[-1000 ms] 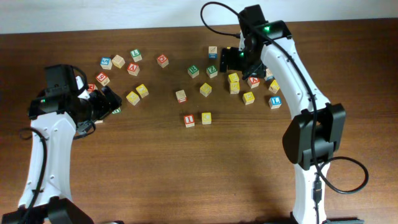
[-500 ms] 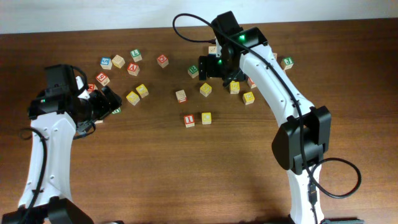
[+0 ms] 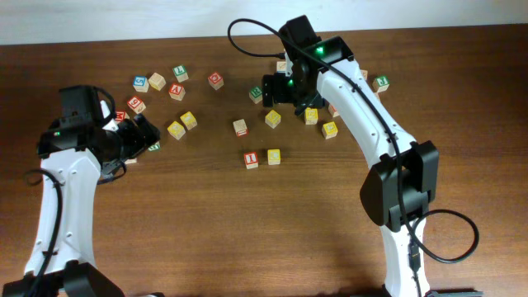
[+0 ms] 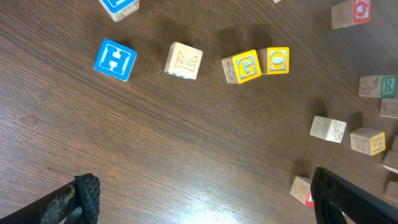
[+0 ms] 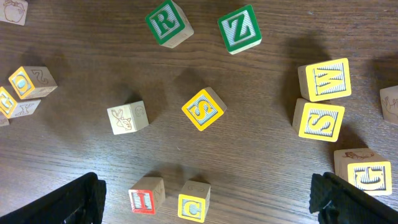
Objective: Spell out ICRA
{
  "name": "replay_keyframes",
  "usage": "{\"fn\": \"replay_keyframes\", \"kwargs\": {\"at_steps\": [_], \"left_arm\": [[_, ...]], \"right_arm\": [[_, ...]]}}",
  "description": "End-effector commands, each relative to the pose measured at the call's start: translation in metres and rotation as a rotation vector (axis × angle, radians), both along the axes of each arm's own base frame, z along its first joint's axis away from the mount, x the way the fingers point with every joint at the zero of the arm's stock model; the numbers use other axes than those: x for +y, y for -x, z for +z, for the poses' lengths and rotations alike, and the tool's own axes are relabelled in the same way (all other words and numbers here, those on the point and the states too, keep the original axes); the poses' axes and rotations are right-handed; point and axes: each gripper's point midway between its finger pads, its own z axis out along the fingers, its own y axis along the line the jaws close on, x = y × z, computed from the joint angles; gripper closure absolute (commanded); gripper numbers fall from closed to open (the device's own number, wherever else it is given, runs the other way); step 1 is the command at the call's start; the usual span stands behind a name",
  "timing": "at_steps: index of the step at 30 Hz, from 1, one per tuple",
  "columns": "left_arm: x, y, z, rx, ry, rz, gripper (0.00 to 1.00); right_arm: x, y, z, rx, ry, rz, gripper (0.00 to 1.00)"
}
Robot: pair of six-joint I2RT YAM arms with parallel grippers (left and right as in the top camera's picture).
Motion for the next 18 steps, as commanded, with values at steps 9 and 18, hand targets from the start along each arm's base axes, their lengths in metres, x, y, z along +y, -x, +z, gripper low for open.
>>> {"fn": "replay_keyframes", "kwargs": {"at_steps": [9,18], "left_arm": [[0.056,-0.037,0.02,-0.14,-0.292,0.119,0.01],[0.034,-0.038,-0.024,-0.034,-0.173,0.021,0.01]], "right_arm": [[0.0,0.006,-0.003,0.02,0.016,0.003,0.04],[0.001,0.006,-0.003,0.02,0.016,0.003,0.04]]}}
